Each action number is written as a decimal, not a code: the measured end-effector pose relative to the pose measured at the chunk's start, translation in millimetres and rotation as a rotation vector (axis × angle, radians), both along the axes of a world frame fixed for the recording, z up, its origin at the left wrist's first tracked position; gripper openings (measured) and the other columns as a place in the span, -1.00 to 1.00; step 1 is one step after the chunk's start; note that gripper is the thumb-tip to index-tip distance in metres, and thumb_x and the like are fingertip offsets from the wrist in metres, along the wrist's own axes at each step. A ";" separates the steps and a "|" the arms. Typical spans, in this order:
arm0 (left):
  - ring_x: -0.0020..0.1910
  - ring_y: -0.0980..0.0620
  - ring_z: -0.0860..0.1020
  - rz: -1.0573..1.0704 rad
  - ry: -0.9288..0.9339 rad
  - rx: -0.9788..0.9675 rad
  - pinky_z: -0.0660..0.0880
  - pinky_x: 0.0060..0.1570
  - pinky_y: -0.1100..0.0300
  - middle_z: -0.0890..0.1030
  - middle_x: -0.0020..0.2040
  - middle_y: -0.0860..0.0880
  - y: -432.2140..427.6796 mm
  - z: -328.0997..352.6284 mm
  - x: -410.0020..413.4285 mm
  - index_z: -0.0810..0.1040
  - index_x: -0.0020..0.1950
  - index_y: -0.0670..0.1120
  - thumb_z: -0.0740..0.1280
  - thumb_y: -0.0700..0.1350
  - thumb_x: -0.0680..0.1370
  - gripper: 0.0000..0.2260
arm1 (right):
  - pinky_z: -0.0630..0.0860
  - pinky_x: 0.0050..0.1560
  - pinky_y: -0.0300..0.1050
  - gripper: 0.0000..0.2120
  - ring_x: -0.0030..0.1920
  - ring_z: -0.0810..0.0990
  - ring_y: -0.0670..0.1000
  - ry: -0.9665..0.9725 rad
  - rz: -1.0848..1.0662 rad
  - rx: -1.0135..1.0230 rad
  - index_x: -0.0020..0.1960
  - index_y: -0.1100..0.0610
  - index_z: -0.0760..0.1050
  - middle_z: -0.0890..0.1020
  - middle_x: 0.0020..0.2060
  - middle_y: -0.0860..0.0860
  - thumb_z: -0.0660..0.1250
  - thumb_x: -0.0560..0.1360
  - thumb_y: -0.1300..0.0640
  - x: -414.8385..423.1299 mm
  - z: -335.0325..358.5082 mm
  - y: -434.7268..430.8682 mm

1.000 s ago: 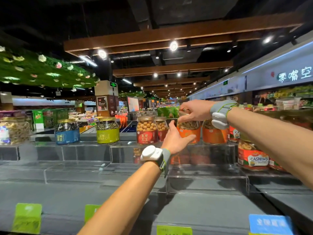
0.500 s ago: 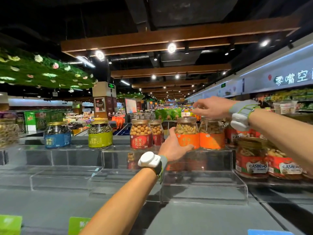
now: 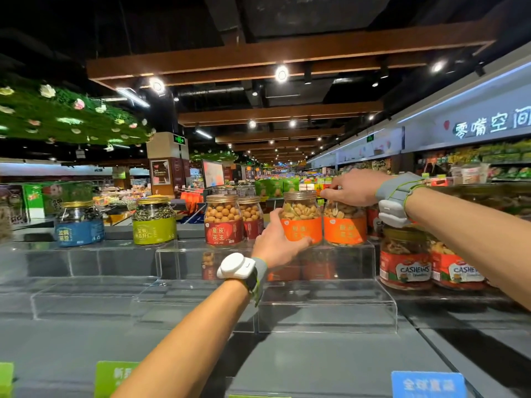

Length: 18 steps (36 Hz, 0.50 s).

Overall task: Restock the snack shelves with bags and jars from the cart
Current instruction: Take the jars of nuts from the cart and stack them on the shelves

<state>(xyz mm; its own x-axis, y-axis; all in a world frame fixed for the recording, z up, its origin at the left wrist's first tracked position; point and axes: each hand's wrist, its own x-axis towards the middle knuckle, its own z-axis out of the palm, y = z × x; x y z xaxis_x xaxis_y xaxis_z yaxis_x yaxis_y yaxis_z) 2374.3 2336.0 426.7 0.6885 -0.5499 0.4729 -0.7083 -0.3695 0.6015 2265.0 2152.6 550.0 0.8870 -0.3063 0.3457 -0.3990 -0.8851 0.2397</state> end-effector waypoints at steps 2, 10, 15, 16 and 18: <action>0.25 -0.10 0.56 0.003 0.002 -0.007 0.47 0.30 -0.07 0.53 0.36 -0.01 0.2 -0.2 0.3 0.03 0.55 0.11 0.46 0.30 0.41 -0.12 | 0.52 0.21 0.07 -0.21 0.21 0.56 0.16 -0.003 0.024 0.009 0.36 0.05 0.48 0.59 0.26 0.11 -0.11 0.52 -0.49 0.6 -0.8 -1.0; 0.19 -0.10 0.59 -0.013 0.021 -0.009 0.52 0.26 -0.09 0.55 0.34 -0.02 0.4 1.5 -1.9 0.05 0.53 0.11 0.49 0.30 0.40 -0.12 | 0.47 0.29 0.11 -0.37 0.22 0.55 0.13 0.038 0.145 0.080 0.38 0.08 0.48 0.58 0.30 0.08 -0.04 0.62 -0.33 -2.6 -1.0 -12.1; 0.18 -0.12 0.59 0.010 0.003 -0.002 0.51 0.25 -0.07 0.58 0.31 -0.04 -2.3 2.8 -8.0 0.07 0.54 0.11 0.49 0.31 0.39 -0.11 | 0.48 0.06 -0.01 -0.58 -0.03 0.55 0.09 0.033 0.212 0.079 0.06 0.01 0.48 0.62 -0.01 0.03 -0.02 0.66 -0.23 -2.8 -3.0 -15.1; 0.17 -0.12 0.60 0.014 0.002 -0.003 0.52 0.23 -0.07 0.58 0.30 -0.04 -2.6 2.4 -8.8 0.07 0.53 0.11 0.49 0.32 0.39 -0.11 | 0.48 0.02 0.00 -0.61 -0.07 0.54 0.08 0.022 0.219 0.083 0.01 0.01 0.46 0.61 -0.07 0.02 -0.02 0.67 -0.21 -2.1 -4.0 -15.7; 0.18 -0.11 0.59 0.016 0.000 0.001 0.53 0.22 -0.04 0.57 0.31 -0.04 -2.6 2.4 -10.3 0.07 0.54 0.11 0.49 0.32 0.39 -0.11 | 0.49 -0.03 0.01 -0.61 -0.18 0.52 0.05 -0.003 0.236 0.088 -0.10 0.02 0.45 0.57 -0.20 0.01 -0.01 0.68 -0.16 -1.3 -5.8 -17.1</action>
